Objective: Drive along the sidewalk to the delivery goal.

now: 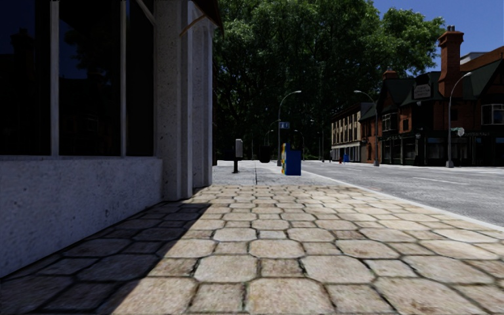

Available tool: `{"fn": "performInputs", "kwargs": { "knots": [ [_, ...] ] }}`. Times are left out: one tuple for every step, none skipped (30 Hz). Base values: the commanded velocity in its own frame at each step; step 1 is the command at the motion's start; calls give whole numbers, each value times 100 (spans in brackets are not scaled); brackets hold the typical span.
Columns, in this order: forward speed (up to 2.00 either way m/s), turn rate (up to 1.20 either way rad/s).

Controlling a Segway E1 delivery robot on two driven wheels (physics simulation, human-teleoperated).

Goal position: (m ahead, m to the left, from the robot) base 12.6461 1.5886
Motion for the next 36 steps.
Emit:
{"fn": "performInputs", "kwargs": {
  "knots": [
    [200, 0],
    [200, 0],
    [200, 0],
    [200, 0],
    [200, 0],
    [200, 0],
    [200, 0],
    [200, 0],
    [200, 0],
    [200, 0],
    [200, 0],
    [200, 0],
    [200, 0],
    [200, 0],
    [200, 0],
    [200, 0],
    [200, 0],
    [200, 0],
    [200, 0],
    [200, 0],
    [200, 0],
    [200, 0],
    [200, 0],
    [200, 0],
    [200, 0],
    [200, 0],
    [200, 0],
    [200, 0],
    [200, 0],
    [200, 0],
    [200, 0],
    [200, 0],
    [200, 0],
    [200, 0],
    [200, 0],
    [200, 0]
  ]
}}
